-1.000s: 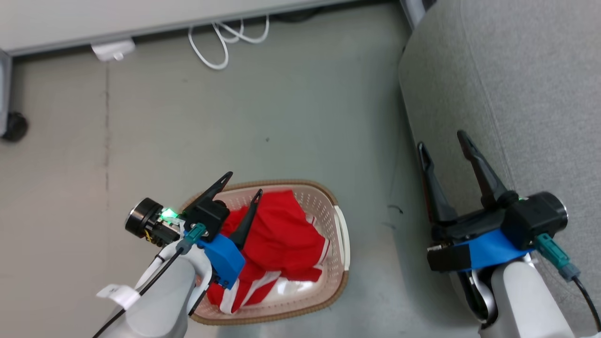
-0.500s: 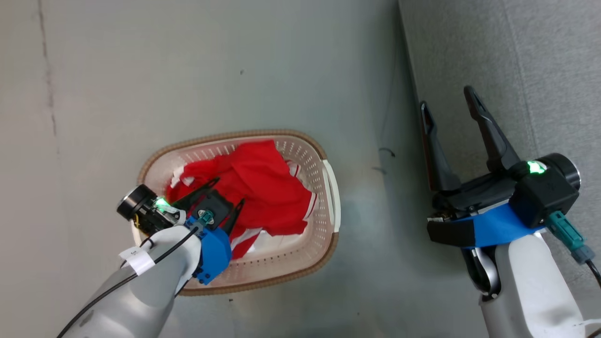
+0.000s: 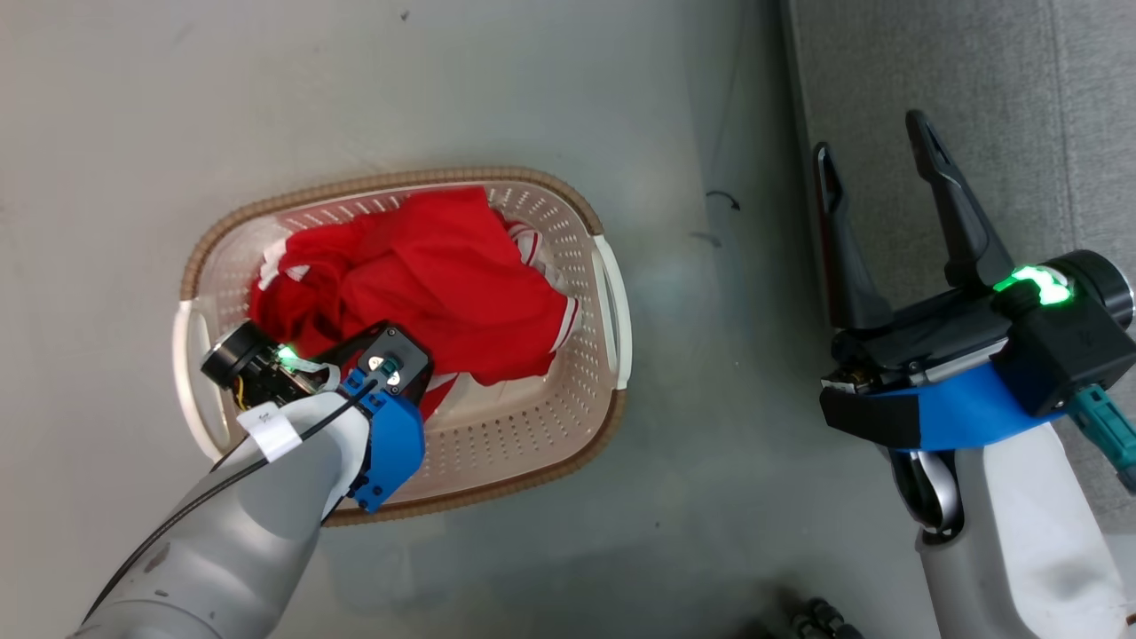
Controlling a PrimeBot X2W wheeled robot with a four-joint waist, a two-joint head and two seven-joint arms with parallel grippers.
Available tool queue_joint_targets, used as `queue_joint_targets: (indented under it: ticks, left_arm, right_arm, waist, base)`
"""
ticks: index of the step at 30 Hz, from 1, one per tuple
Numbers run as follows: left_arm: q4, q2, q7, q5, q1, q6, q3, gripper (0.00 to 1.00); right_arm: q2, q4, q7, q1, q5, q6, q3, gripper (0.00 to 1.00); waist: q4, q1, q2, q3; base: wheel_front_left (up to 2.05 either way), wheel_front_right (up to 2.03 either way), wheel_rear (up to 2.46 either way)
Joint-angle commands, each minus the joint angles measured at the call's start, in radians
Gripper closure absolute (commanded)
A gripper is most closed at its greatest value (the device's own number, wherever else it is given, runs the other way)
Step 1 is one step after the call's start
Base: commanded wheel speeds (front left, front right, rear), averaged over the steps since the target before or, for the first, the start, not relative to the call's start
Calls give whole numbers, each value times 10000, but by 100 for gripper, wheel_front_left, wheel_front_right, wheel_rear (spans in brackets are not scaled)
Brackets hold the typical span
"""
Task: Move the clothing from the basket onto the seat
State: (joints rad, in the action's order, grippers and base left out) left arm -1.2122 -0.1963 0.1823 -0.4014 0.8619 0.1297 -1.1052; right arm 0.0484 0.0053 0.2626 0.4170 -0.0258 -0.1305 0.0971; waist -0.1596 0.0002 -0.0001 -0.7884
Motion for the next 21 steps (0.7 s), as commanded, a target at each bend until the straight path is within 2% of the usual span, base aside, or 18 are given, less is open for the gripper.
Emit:
queue_joint_targets:
  ticks: [1, 15, 21]
  left_arm:
    - [-57, -68, -117, -72, 176, 11, -75, 0]
    - [-130, -389, -1458, -1923, 876, 11, -833, 0]
    - [30, -398, -1375, -2339, 1149, 11, -1093, 0]
  right_arm:
    - [35, -86, 35, 181, 32, -5, -6, 0]
    - [35, -481, 35, 126, 30, -5, -81, 0]
    - [35, -614, 35, 164, 6, -5, -41, 0]
  waist:
    - [-63, -2, 1, -242]
    - [-213, -2, 1, -1027]
    - [-258, -2, 1, -1306]
  base:
    - [0, 0, 0]
    - [0, 0, 0]
    - [0, 0, 0]
